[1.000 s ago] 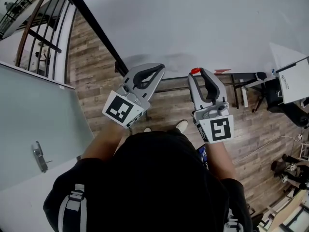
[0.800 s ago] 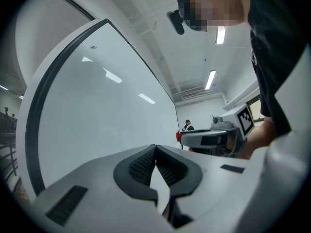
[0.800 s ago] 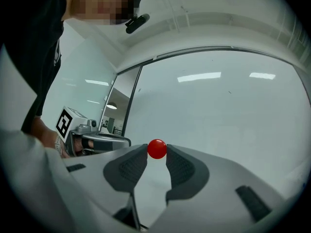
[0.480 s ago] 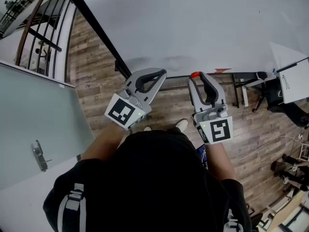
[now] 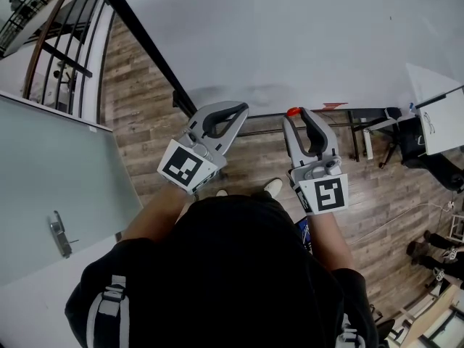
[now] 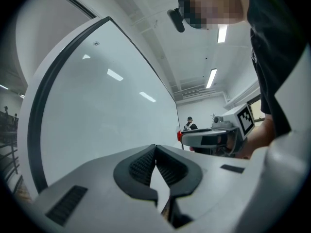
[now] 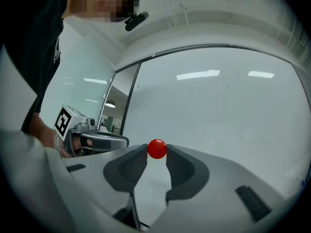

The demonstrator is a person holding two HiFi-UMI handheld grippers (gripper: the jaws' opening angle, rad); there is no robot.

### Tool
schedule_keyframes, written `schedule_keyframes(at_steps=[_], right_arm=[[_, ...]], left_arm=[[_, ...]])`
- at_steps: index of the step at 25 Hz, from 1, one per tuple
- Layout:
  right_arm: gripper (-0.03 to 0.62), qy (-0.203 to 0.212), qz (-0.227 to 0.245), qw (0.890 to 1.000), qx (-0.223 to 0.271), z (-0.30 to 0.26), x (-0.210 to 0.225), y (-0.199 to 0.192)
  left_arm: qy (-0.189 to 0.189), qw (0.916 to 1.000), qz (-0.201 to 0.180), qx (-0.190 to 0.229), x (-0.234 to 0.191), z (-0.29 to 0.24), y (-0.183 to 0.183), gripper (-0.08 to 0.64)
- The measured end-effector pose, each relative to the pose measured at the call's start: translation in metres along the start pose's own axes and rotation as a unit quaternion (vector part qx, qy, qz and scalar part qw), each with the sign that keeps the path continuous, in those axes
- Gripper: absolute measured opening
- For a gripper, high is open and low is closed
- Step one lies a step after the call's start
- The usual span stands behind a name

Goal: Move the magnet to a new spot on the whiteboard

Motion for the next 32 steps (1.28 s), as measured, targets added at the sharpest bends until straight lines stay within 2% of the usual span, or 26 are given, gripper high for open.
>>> schedule_keyframes(at_steps=[4,9,12,19,23,28,32], right_arm=[[0.118,-0.027,0.004,1.000,0.005,-0.007,-0.002,-0.009],[0.118,-0.041,-0.015,0.999,-0.008,-0.014,-0.007,-0.041],[0.118,-0.040,-0.026,0.999,-0.017,-0.021,-0.017,-0.055],[0.118,-0.022,-0.022,0.999,-0.039,-0.037,-0.056,-0.086],[0.118,-0.014,-0.020,0.999,-0.048,-0.048,-0.080,-0.108],[0.118,-0.002,-0.023,0.998,-0.067,-0.059,-0.117,-0.137],[0.118,-0.013,-0.020,0.997,-0.079,-0.069,-0.131,-0.162]], left_arm=[[0.010,0.9999,0.005,0.012,-0.005,0.005,-0.005,0.005],[0.028,0.9996,-0.003,0.004,-0.002,0.016,-0.022,0.005],[0.041,0.9991,-0.011,0.003,-0.002,0.023,-0.031,0.003],[0.080,0.9967,-0.011,-0.006,-0.011,0.054,-0.068,0.003],[0.104,0.9941,-0.026,-0.012,-0.015,0.075,-0.083,0.003],[0.115,0.9931,-0.015,-0.013,-0.020,0.094,-0.103,0.003],[0.115,0.9931,-0.014,-0.017,-0.029,0.099,-0.116,0.003]])
Point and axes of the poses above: the fingertips, and each gripper's own axes: z backward along the fingers, x to its right, y out of its top, the point moved 2 cm from there along z, backward along the fingers, and after that the axes turned 14 degrees about -y, right-handed, at the moved point
